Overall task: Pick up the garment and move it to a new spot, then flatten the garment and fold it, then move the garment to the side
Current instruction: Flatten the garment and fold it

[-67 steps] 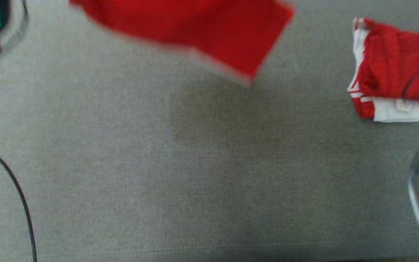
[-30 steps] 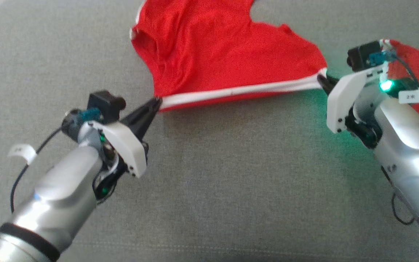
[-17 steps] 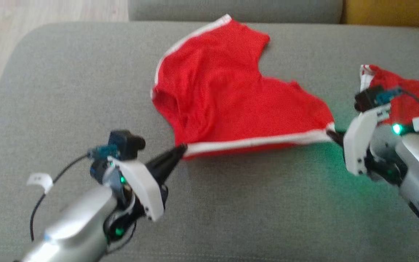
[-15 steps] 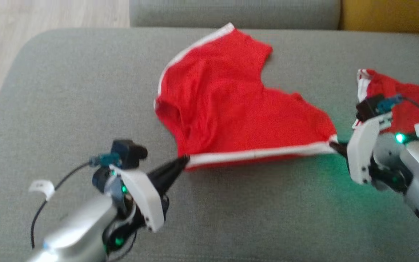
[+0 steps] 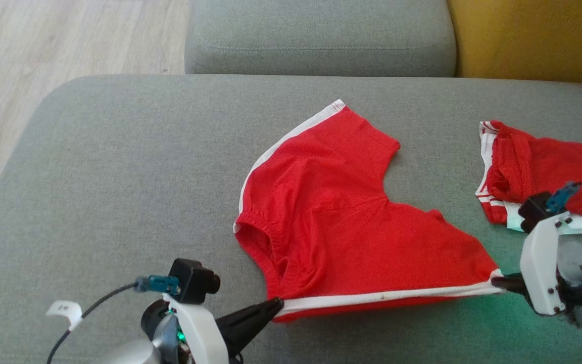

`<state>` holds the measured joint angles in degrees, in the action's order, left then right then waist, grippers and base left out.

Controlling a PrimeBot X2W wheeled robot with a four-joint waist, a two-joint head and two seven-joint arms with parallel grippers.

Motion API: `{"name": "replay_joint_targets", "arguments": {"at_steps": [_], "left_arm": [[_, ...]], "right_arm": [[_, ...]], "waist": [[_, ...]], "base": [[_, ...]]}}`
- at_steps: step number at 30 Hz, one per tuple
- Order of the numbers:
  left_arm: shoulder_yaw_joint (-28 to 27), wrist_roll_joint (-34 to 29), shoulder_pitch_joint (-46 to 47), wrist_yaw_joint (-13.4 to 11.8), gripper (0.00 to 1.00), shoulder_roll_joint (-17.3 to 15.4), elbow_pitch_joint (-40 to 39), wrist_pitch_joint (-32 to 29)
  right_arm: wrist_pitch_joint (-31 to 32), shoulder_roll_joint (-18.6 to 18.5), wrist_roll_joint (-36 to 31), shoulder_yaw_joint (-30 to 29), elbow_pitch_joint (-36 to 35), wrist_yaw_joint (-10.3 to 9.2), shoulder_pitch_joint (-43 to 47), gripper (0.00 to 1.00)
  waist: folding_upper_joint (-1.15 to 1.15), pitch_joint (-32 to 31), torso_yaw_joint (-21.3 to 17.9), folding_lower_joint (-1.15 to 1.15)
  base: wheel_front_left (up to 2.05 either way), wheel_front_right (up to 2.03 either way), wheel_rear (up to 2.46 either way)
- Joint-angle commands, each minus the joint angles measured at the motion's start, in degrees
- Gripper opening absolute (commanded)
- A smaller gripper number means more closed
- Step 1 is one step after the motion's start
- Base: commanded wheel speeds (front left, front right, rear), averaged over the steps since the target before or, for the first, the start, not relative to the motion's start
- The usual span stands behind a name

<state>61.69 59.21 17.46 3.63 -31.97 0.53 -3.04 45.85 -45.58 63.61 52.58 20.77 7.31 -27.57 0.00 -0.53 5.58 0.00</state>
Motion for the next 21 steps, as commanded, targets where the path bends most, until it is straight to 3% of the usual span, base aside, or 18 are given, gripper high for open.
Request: {"name": "replay_joint_targets", "arguments": {"at_steps": [1, 6, 14, 21], "left_arm": [[-2.73, 0.16, 2.2, -0.7, 0.0, -2.45, -2.57, 0.04], [-4.23, 0.07, 3.0, -1.86, 0.0, -2.62, -4.32, 1.07], [-7.53, -0.77, 6.93, -3.08, 0.0, -1.1, -4.72, 3.59], [-8.26, -1.8, 11.28, -1.92, 0.0, 1.62, -3.27, 4.22]], "right_arm": [[0.39, -3.19, -0.04, -2.09, -2.14, 0.18, -0.5, 0.0], [1.05, -3.25, -1.47, -4.78, -4.2, 0.18, -1.55, 0.0], [1.75, 0.46, -5.67, -11.64, -4.02, 0.18, -6.45, 0.0], [2.75, 4.81, -8.08, -16.95, -0.63, 0.18, -12.13, 0.0]], "waist": [[0.0, 0.17, 0.06, 0.0], [0.0, 0.79, 0.39, 0.0], [0.0, 3.29, 2.18, 0.0], [0.0, 7.1, 4.91, 0.0]], "base": [[0.0, 0.0, 0.0], [0.0, 0.0, 0.0], [0.0, 0.0, 0.0], [0.0, 0.0, 0.0]]}}
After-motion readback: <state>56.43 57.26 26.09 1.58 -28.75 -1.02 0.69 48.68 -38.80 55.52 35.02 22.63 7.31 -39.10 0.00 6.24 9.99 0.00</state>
